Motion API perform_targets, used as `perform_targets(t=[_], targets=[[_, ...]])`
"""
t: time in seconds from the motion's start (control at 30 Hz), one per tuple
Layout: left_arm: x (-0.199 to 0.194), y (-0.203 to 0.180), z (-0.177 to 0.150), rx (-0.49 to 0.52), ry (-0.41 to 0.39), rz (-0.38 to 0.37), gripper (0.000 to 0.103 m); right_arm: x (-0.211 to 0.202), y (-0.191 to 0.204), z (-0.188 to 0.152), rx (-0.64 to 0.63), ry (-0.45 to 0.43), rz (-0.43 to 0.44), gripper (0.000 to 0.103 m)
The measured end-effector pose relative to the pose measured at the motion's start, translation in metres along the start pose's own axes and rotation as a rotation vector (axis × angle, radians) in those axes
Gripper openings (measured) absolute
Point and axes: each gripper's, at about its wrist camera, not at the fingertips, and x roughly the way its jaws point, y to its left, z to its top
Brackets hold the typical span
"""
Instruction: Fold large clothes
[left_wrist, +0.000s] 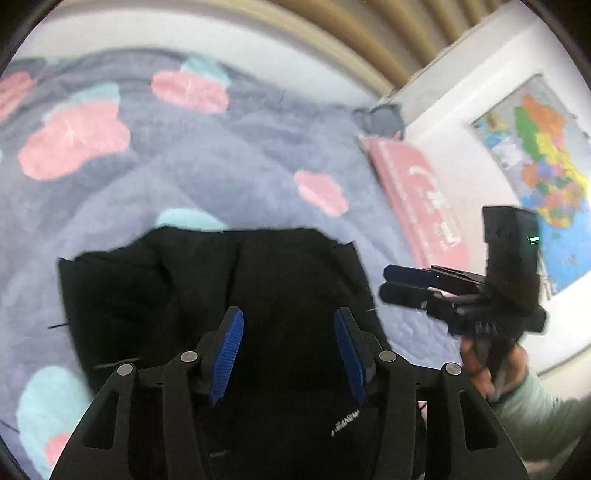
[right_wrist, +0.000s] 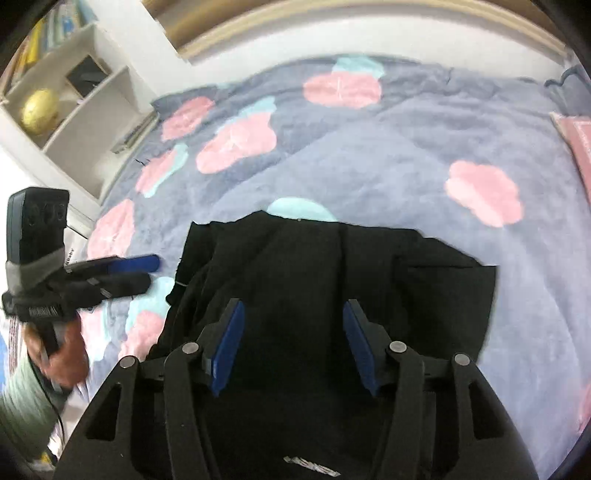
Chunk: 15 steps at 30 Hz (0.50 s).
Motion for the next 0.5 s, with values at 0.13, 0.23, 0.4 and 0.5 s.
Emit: perform_targets(t=[0.13,0.23,0.4,0.5], targets=[[0.066,0.024,-0.016,-0.083,0.156,0.026,0.052,0.063,0.009,-0.016,-0.016,0.155,-0.034,0.059],[0.098,0.034,-0.043,-0.103,0.233,0.087,0.052,0.104,-0.007,-0.045,0.004,0.266,-0.052,0.058],[0.106,0.037,-0.053,-0.111,0.213,0.112,0.052,0.111,-0.02,-0.063,0.067,0.228,-0.039,0.057],[0.084,0.028,-0.057,-0.092,0.188,0.089,0.052,0.099,-0.01,-0.062,0.029,0.208,-0.063,0.057]])
